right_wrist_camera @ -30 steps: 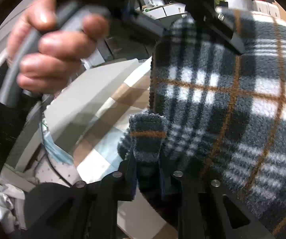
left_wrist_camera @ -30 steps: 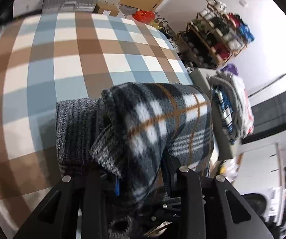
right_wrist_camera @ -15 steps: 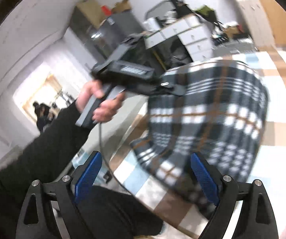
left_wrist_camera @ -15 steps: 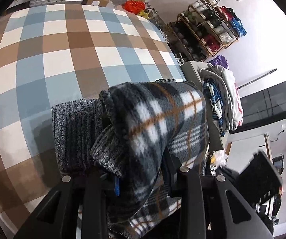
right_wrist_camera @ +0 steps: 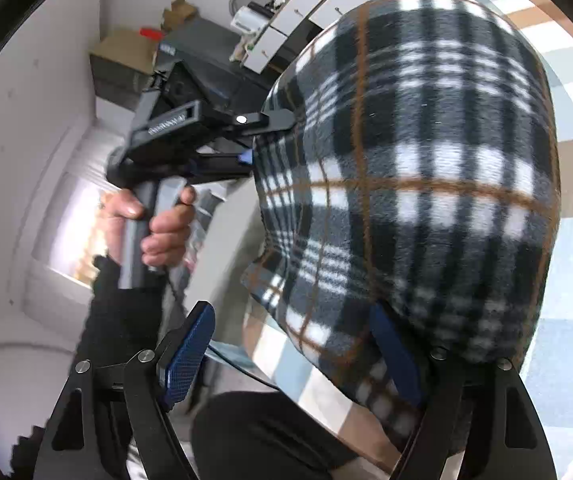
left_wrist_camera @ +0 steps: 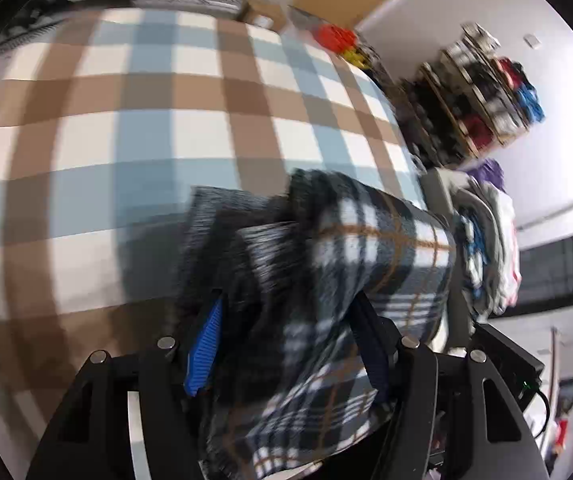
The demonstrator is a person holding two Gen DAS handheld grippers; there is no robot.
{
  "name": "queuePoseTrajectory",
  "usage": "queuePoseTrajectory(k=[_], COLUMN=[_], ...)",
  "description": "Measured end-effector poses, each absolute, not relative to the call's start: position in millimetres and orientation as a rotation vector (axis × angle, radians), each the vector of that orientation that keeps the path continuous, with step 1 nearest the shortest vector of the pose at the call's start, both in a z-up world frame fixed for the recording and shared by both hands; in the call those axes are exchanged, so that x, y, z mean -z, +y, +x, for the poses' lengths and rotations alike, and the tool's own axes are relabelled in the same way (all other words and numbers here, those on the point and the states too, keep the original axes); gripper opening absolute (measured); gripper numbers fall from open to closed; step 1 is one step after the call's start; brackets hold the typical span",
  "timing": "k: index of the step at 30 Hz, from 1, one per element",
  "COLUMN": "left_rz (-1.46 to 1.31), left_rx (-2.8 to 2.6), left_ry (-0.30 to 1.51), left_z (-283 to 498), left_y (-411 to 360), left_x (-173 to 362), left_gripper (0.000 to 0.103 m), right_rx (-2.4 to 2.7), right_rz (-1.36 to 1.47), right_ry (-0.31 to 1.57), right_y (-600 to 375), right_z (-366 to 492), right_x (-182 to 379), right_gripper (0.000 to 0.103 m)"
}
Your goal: Fold large clothes
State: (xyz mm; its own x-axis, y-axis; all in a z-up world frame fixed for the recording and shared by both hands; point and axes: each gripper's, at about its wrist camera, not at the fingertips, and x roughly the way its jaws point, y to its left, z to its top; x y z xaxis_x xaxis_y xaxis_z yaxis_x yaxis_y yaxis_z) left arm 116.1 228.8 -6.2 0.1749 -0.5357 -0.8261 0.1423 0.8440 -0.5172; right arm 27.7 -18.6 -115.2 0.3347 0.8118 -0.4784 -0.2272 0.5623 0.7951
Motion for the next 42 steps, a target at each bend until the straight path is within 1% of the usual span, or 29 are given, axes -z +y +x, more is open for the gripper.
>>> queuePoseTrajectory(k=[5,7,10,14,16,17,18,19,20,23,26,27,28,29,31,32,33,34,36,42], left_rz=[-0.213,-0.204,-0.16,-0.042,-0.147,-0.215,-0.262,-0.28,-0.285,-0.294,-0.337,-0.363,-0.384,-0.401,-0.415,-0.418,-0.418,-0.421,-0.433,-0.438], left_rx=[0.362,0.432,0.471,0.327,0.326,0.326,0.318,0.32,0.327,0.336,0.346,0.352,0.36,0.368,0.378,0.385,0.391,0.395,0.408,0.403], left_ry=[1.149,1.113,1.136,1.217,1.264,1.254,1.245,1.239,1.228,1.205,1.19,1.187,1.189,1.191,1.196,1.194,1.195,1.194,1.193,1.191], left_z=[69.4,48.8,39.0,52.4,59.8,61.8,61.6,61.6,60.9,59.5,57.4,58.4,59.0,56.4,51.1,50.7,50.6,49.5,48.1,31.4], left_y=[235.5,228.1,212.1,195.5,205.1,213.8,219.6,223.1,225.4,232.3,240.0,243.8,246.9,249.3,252.7,254.3,255.9,258.1,264.1,265.0], left_x=[-33.2,-37.1,-16.3,37.7,63.8,67.4,71.6,74.3,75.0,79.1,85.2,88.7,91.5,92.8,97.5,100.2,103.0,104.1,104.5,103.2], left_gripper=[0.058,0.058,0.058,0.058,0.06,0.062,0.067,0.068,0.068,0.068,0.068,0.068,0.068,0.068,0.068,0.068,0.068,0.068,0.068,0.068], right_rx=[-0.733,-0.725,-0.71,-0.717,-0.737,-0.736,-0.714,-0.689,-0.672,-0.539,-0.414,-0.396,-0.381,-0.372,-0.334,-0.318,-0.305,-0.289,-0.27,-0.276], right_rz=[0.693,0.712,0.706,0.713,0.733,0.758,0.756,0.723,0.664,0.404,0.142,0.078,0.003,-0.062,-0.139,-0.165,-0.195,-0.219,-0.25,-0.35], right_ry=[1.012,1.017,1.022,1.003,0.998,0.994,0.975,0.946,0.907,0.834,0.882,0.905,0.933,0.962,1.021,1.033,1.053,1.09,1.18,1.239], right_y=[-16.4,-21.1,-25.2,-23.5,-30.0,-37.6,-45.9,-52.2,-56.3,-50.4,-12.8,-0.4,13.5,28.9,51.0,60.0,67.2,74.6,80.1,83.3], right_z=[24.8,26.8,28.1,27.5,23.5,21.0,18.4,16.8,16.4,27.1,65.7,76.8,90.8,105.7,131.7,144.4,153.9,165.3,183.6,198.7], right_x=[115.7,116.2,116.8,114.3,108.2,103.2,94.7,82.9,66.8,18.3,-3.4,-3.0,0.4,6.0,19.3,25.8,33.6,42.4,66.0,87.3], right_gripper=[0.081,0.081,0.081,0.082,0.082,0.082,0.083,0.088,0.09,0.09,0.09,0.089,0.085,0.074,0.073,0.07,0.066,0.059,0.057,0.055])
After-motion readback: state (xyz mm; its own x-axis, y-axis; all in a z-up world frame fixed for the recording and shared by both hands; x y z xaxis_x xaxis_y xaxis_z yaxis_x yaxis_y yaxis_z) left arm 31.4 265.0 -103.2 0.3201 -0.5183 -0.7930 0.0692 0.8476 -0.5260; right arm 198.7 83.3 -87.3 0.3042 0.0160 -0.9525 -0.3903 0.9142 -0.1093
